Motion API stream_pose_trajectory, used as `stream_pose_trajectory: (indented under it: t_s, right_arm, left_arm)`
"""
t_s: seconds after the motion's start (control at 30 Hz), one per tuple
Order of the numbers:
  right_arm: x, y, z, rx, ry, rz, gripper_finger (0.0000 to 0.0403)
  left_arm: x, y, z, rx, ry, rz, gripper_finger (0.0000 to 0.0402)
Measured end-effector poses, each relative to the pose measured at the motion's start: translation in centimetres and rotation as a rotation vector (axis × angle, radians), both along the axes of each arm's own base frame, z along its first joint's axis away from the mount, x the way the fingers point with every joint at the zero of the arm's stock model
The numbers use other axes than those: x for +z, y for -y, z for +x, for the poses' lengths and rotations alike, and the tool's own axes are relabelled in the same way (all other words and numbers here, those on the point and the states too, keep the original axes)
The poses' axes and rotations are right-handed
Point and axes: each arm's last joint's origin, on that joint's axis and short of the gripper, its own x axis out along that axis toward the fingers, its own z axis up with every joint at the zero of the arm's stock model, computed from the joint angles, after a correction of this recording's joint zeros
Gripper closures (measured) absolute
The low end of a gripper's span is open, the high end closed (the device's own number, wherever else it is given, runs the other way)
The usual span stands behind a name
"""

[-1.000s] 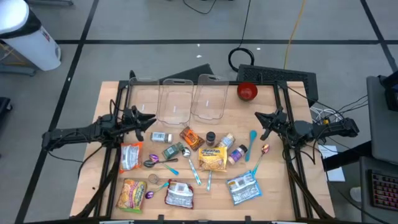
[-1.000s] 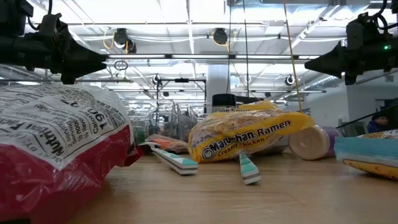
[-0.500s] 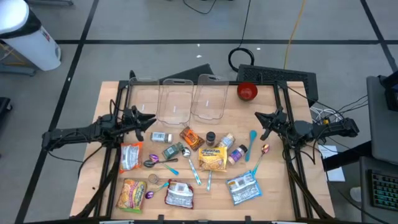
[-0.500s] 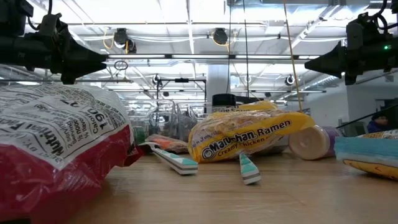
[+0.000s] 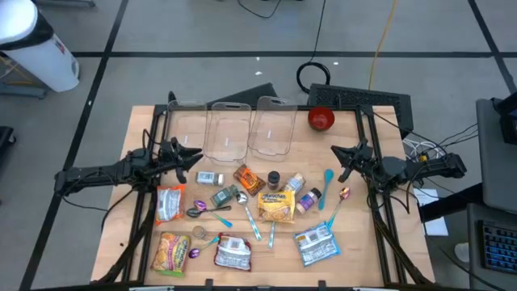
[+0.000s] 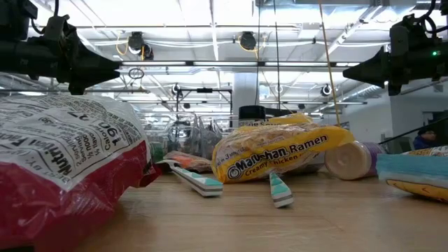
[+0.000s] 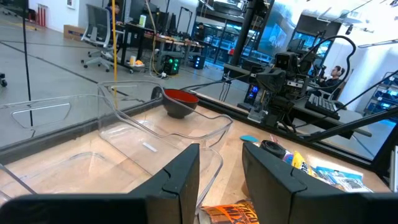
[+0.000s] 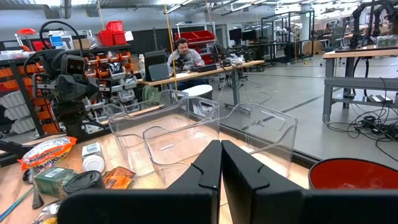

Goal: Pick & Place Food Item

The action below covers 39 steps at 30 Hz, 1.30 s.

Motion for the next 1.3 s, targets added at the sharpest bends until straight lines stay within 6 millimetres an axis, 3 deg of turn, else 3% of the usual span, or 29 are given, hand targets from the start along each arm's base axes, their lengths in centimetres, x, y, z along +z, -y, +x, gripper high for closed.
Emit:
stream_pose_trajectory:
  t_s: [0.63,0.9,1.1,1.3]
  right_arm:
    - [0.1,0.0,0.0,0.000,0.013,0.001,0.0399]
    - [2.2,-0.1,-0.3,0.062,0.223,0.015,0.0398]
    - [4.7,-0.5,0.1,0.184,0.189,-0.127,0.0399]
    - [7.3,-1.0,2.4,0.193,0.109,-0.116,0.0399]
  left_arm:
    - [0.0,0.0,0.0,0.000,0.000,0.000,0.0275]
    - [0.0,0.0,0.0,0.000,0.000,0.000,0.0275]
    - [0.0,0.0,0.0,0.000,0.000,0.000,0.0275]
    - [0.0,0.0,0.0,0.000,0.001,0.000,0.0275]
